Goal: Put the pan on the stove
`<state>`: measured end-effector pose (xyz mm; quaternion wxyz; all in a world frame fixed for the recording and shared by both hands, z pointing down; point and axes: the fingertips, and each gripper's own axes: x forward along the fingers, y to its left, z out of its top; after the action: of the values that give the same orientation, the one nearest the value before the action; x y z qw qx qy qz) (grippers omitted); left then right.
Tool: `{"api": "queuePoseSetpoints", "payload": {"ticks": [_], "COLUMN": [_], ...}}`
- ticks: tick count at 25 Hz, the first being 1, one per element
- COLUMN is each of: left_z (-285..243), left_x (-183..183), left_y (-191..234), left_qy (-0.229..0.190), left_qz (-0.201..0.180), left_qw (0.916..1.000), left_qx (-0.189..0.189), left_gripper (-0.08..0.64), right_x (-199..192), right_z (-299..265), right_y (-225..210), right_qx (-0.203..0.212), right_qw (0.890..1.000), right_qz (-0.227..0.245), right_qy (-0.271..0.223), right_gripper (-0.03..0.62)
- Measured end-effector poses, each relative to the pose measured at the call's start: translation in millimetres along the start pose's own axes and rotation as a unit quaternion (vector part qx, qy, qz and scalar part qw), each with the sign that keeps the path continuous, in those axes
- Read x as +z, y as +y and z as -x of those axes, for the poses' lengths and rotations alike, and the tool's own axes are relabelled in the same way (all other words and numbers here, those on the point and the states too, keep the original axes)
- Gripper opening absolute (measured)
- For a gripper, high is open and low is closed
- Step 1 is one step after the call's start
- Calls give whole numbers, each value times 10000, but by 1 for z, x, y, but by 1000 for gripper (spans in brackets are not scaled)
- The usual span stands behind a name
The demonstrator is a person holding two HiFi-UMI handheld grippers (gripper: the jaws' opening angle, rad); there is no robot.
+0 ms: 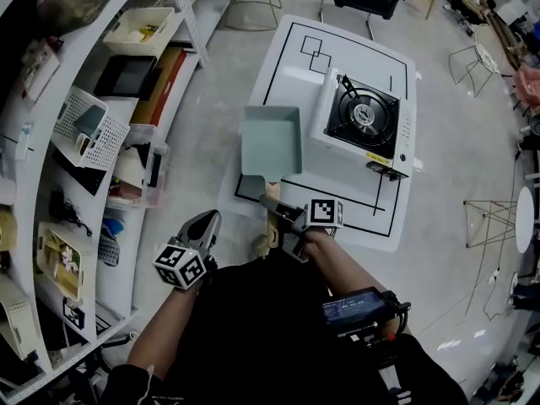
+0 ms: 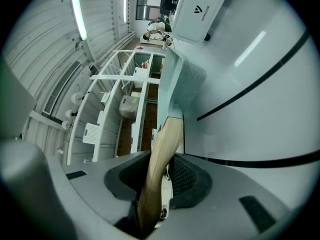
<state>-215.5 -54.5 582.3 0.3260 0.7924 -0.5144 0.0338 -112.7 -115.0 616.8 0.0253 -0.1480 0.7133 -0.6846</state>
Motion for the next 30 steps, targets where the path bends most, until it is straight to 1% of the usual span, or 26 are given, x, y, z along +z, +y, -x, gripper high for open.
{"api": "queuePoseSetpoints", "payload": {"ticks": [4, 8, 13, 16, 24, 30], "left_z": [3, -1, -8, -13, -30, -46], "left_x": [2, 6, 15, 22, 29, 36], "left_y": [3, 0, -6, -7, -13, -25], "left_qy": [-66, -85, -103, -236, -200, -113], "left_qz": [0, -28, -240, -216, -248, -334], "left_qw": [10000, 10000, 9997, 9994, 9991, 9982], "left_qx": [40, 0, -34, -122, -266, -476], "left_gripper": [9, 9, 9, 9, 9, 9], "right_x": [4, 11, 23, 32, 58, 78], "right_z": [0, 1, 2, 5, 24, 44], "right_y": [9, 20, 30, 34, 49, 57], "right_qx": [36, 92, 94, 80, 86, 119], "right_qw": [9999, 9995, 9987, 9984, 9963, 9941], "right_qz": [152, 316, 496, 568, 821, 951], "right_qy": [-29, -2, 10, -22, -241, -513], "right_gripper": [129, 129, 129, 129, 130, 130]}}
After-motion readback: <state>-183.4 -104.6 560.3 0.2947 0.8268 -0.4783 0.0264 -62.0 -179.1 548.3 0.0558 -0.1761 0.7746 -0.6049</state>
